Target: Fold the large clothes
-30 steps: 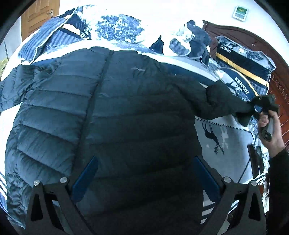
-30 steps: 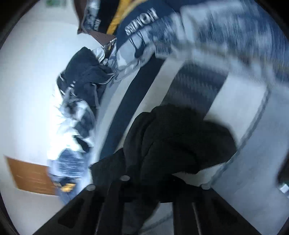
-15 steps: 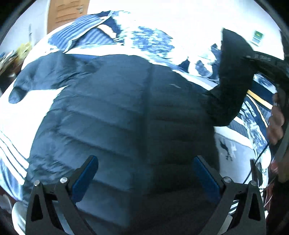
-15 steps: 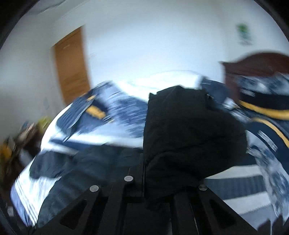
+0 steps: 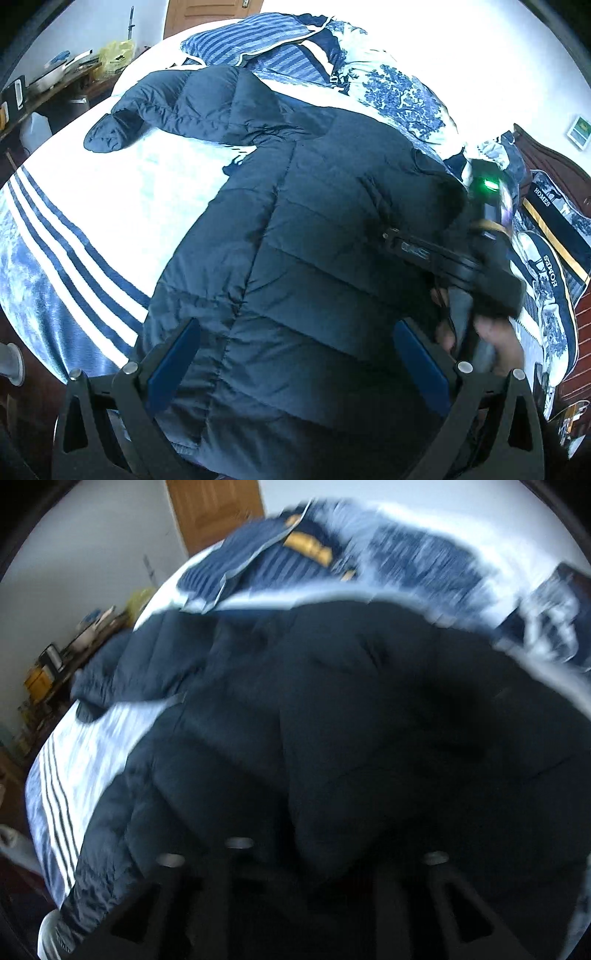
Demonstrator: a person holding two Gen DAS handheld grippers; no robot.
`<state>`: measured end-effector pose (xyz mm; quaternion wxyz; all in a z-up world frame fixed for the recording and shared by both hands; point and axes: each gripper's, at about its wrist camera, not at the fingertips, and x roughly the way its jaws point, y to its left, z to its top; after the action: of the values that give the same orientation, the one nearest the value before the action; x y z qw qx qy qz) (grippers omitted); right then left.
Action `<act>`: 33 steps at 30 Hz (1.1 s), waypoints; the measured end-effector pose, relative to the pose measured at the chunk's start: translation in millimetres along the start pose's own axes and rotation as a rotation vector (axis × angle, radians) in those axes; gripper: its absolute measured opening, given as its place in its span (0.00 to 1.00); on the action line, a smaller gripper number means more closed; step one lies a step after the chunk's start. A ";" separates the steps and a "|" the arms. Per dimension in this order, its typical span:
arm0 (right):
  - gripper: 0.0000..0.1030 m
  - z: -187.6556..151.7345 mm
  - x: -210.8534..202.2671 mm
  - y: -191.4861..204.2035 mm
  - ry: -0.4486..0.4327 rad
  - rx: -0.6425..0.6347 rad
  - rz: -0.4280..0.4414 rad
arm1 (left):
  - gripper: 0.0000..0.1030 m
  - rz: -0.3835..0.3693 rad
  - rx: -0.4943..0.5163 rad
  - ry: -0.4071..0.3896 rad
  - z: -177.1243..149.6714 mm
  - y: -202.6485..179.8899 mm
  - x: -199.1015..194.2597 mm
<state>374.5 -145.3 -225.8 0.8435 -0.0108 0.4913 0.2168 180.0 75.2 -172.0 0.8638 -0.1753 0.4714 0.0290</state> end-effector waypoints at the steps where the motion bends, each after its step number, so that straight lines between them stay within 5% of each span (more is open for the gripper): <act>1: 0.62 -2.9 -7.3 -1.6 -0.009 0.013 0.043 | 1.00 0.000 -0.001 -0.005 -0.3 -1.4 -3.4; 4: 0.81 -16.8 -57.1 -13.4 -0.072 0.064 0.171 | 1.00 -0.013 0.000 -0.027 4.4 -10.7 -9.4; 9: 0.83 -51.4 -137.3 -93.3 -0.179 0.273 0.307 | 1.00 -0.047 0.038 0.013 -0.5 -53.5 11.1; 13: 0.83 -50.3 -159.8 -183.1 -0.243 0.478 0.168 | 1.00 -0.025 0.053 0.031 4.0 -98.5 53.0; 20: 0.80 -85.6 -138.4 -283.7 -0.315 0.743 0.188 | 1.00 0.213 0.216 0.012 35.0 -157.1 127.5; 23: 0.61 -107.1 -116.1 -307.7 -0.284 0.909 0.306 | 1.00 0.288 0.288 -0.010 49.6 -174.1 150.4; 29: 0.61 -116.5 -93.0 -327.6 -0.328 0.995 0.514 | 0.93 0.232 0.152 -0.062 90.5 -144.0 148.8; 33: 0.59 -112.1 -76.2 -333.2 -0.361 1.002 0.524 | 0.86 0.168 0.034 -0.069 110.9 -121.2 141.1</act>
<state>375.3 -500.1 -285.1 0.7343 0.5475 0.3690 0.1580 373.5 -18.0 -200.2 0.8770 -0.1193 0.4548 0.0993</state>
